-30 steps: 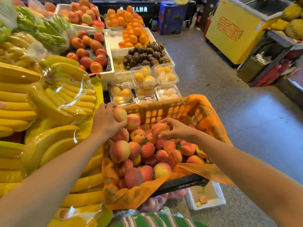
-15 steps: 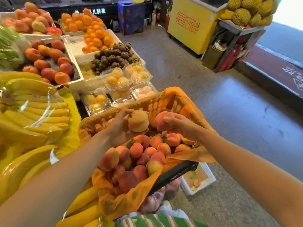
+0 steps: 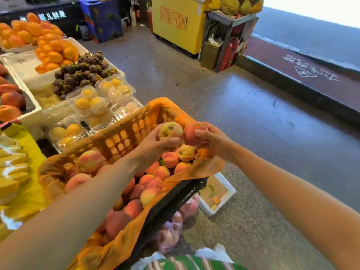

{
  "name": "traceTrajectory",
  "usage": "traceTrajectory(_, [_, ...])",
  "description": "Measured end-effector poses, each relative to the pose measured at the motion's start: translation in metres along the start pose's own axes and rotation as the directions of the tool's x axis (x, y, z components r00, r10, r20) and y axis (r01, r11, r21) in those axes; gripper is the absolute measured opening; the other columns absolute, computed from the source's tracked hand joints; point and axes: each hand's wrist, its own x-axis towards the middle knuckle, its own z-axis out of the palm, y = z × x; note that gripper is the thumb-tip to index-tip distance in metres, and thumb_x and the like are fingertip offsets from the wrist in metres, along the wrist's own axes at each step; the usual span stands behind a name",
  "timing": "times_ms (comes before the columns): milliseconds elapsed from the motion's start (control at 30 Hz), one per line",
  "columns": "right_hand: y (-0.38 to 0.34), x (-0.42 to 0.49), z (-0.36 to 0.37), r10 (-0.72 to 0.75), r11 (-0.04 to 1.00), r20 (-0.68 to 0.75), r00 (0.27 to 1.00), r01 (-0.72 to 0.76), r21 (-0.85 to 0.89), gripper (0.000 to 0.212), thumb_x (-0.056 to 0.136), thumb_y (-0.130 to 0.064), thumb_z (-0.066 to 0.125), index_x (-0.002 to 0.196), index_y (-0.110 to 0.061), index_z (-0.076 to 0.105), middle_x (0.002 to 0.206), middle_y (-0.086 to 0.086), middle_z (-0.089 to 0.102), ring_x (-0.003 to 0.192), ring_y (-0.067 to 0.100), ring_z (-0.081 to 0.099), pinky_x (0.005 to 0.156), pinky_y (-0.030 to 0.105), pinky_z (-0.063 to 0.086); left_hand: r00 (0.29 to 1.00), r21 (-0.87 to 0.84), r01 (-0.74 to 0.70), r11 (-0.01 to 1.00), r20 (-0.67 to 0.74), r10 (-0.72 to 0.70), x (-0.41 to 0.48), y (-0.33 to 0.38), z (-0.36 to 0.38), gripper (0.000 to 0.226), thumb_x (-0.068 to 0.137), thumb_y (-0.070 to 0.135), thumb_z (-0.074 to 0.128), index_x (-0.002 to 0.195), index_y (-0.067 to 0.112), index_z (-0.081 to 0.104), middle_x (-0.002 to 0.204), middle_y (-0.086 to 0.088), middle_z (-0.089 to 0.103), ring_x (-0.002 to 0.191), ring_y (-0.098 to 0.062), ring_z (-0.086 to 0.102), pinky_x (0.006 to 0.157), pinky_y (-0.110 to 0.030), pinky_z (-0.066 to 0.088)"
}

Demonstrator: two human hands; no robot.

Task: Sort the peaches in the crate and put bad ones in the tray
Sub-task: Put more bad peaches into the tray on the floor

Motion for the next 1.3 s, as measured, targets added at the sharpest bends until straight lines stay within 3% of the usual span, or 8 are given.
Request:
traceTrajectory(133, [0.002,-0.031,-0.059,-0.063,0.996,-0.088,0.994,0.069,0.064,0.065,0.063,-0.042,0.076,0.12,-0.019,0.054,0.115,0.005,0.061,0.099,0.017,0.064,0.076,0.029,0.053,0.994,0.128,-0.104,0.986,0.042,0.099,0.021,0.001,0.063,0.064,0.067,0.013,0.081,0.125,0.013,0.053,0.104,-0.007,0.063,0.096,-0.018,0.061,0.082,-0.03,0.051])
traceTrajectory(300, [0.022,-0.074,-0.15,-0.087,0.994,-0.182,0.979,0.098,0.05,0.077,0.06,-0.03,0.083,0.127,-0.014,0.048,0.122,0.013,0.056,0.103,0.023,0.063,0.079,0.031,0.054,0.982,0.213,-0.155,0.965,-0.072,0.174,0.057,-0.026,0.171,0.062,0.073,-0.005,0.076,0.127,0.008,0.048,0.101,-0.007,0.06,0.085,-0.012,0.062,0.074,-0.018,0.052])
traceTrajectory(500, [0.073,-0.114,-0.262,0.027,1.0,-0.236,0.971,-0.024,0.015,0.054,0.077,-0.013,0.078,0.121,-0.018,0.048,0.119,0.012,0.055,0.1,0.019,0.063,0.078,0.03,0.057,0.979,0.382,-0.064,0.922,-0.157,0.133,0.109,-0.092,0.274,0.068,0.052,0.038,0.087,0.11,0.022,0.055,0.099,-0.007,0.067,0.086,-0.018,0.066,0.081,-0.033,0.055])
traceTrajectory(667, [0.128,-0.129,-0.318,0.197,0.98,-0.271,0.942,-0.201,0.012,0.046,0.087,-0.031,0.069,0.122,-0.012,0.046,0.112,0.015,0.066,0.087,0.023,0.07,0.065,0.028,0.056,0.966,0.399,0.125,0.909,-0.259,-0.02,0.139,-0.159,0.311,0.066,0.043,0.048,0.086,0.098,0.033,0.053,0.097,-0.002,0.066,0.084,-0.017,0.064,0.085,-0.041,0.054])
traceTrajectory(833, [0.199,-0.12,-0.339,0.314,0.945,-0.271,0.91,-0.327,-0.001,0.041,0.083,-0.032,0.073,0.111,-0.014,0.05,0.09,0.006,0.069,0.065,0.013,0.068,0.057,0.025,0.053,0.942,0.49,0.291,0.822,-0.296,-0.157,0.161,-0.224,0.309,0.061,0.062,0.029,0.09,0.109,0.02,0.052,0.099,-0.004,0.064,0.088,-0.019,0.063,0.079,-0.034,0.052])
traceTrajectory(1033, [0.293,-0.083,-0.351,0.369,0.913,-0.273,0.889,-0.401,-0.073,0.047,0.076,-0.035,0.08,0.113,-0.018,0.055,0.097,-0.002,0.063,0.086,0.008,0.062,0.074,0.022,0.05,0.898,0.565,0.433,0.702,-0.338,-0.282,0.201,-0.307,0.276,0.058,0.063,0.032,0.088,0.108,0.021,0.052,0.099,-0.003,0.064,0.09,-0.019,0.061,0.078,-0.034,0.05])
traceTrajectory(1133, [0.349,-0.046,-0.356,0.38,0.9,-0.257,0.889,-0.42,-0.119,0.054,0.072,-0.041,0.082,0.115,-0.022,0.056,0.103,0.002,0.067,0.094,0.015,0.064,0.083,0.033,0.054,0.891,0.597,0.45,0.665,-0.351,-0.287,0.232,-0.361,0.254,0.053,0.065,0.028,0.087,0.105,0.022,0.052,0.097,-0.003,0.061,0.087,-0.018,0.058,0.068,-0.027,0.045])
traceTrajectory(1300, [0.471,0.027,-0.361,0.382,0.885,-0.3,0.874,-0.439,-0.154,0.046,0.072,-0.041,0.081,0.109,-0.03,0.057,0.089,-0.004,0.065,0.085,0.012,0.063,0.077,0.032,0.051,0.89,0.686,0.456,0.566,-0.347,-0.297,0.294,-0.487,0.199,0.059,0.065,0.041,0.085,0.112,0.029,0.051,0.106,-0.002,0.06,0.093,-0.021,0.06,0.08,-0.035,0.051])
